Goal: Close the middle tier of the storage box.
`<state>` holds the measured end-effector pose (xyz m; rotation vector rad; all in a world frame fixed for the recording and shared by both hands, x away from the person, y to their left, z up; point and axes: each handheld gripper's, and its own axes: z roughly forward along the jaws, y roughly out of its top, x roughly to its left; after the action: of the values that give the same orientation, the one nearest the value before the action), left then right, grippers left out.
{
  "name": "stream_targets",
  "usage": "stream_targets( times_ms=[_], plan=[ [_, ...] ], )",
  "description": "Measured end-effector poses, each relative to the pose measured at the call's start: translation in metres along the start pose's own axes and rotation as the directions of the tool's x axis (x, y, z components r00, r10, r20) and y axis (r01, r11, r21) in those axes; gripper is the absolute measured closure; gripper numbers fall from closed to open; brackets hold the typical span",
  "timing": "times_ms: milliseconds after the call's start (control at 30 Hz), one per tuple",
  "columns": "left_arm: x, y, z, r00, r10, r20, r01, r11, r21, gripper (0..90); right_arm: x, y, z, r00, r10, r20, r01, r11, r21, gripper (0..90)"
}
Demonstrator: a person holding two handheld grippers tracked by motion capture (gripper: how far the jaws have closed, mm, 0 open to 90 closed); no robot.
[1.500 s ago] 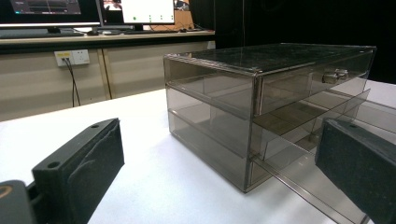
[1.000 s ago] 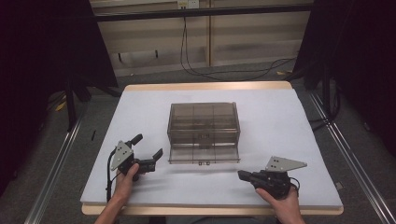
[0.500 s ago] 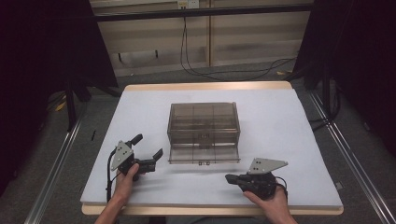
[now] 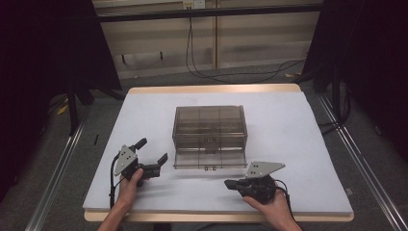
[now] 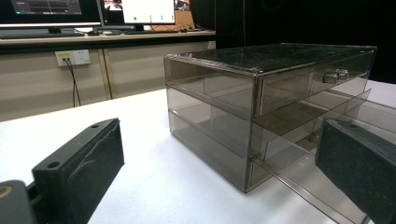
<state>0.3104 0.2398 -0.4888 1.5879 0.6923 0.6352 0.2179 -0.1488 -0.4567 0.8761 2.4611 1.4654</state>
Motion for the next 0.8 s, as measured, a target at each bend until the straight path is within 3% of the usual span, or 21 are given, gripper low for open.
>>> stream_targets(
  times_ms=[100, 233, 500, 800],
  plan=[
    [0.000, 0.000, 0.000, 1.0000, 0.003, -0.001, -0.003, 1.0000, 0.004, 1.2, 0.001, 0.003, 0.005, 0.9999, -0.011, -0.009, 0.011, 1.000, 0.012, 90.0],
    [-0.001, 0.000, 0.001, 0.9997, -0.024, -0.008, 0.024, 0.9996, -0.012, 1.2, 0.001, 0.005, 0.013, 0.9997, -0.023, -0.013, 0.023, 0.999, 0.025, 90.0],
    [0.000, 0.000, 0.000, 1.0000, 0.003, 0.002, -0.003, 1.0000, 0.003, 1.2, 0.002, 0.010, 0.026, 0.9987, -0.032, -0.040, 0.033, 0.999, 0.038, 90.0],
    [-0.001, 0.000, 0.000, 1.0000, -0.008, -0.002, 0.008, 1.0000, -0.005, 1.2, 0.000, 0.020, 0.034, 0.9979, -0.041, -0.050, 0.043, 0.998, 0.044, 90.0]
  ],
)
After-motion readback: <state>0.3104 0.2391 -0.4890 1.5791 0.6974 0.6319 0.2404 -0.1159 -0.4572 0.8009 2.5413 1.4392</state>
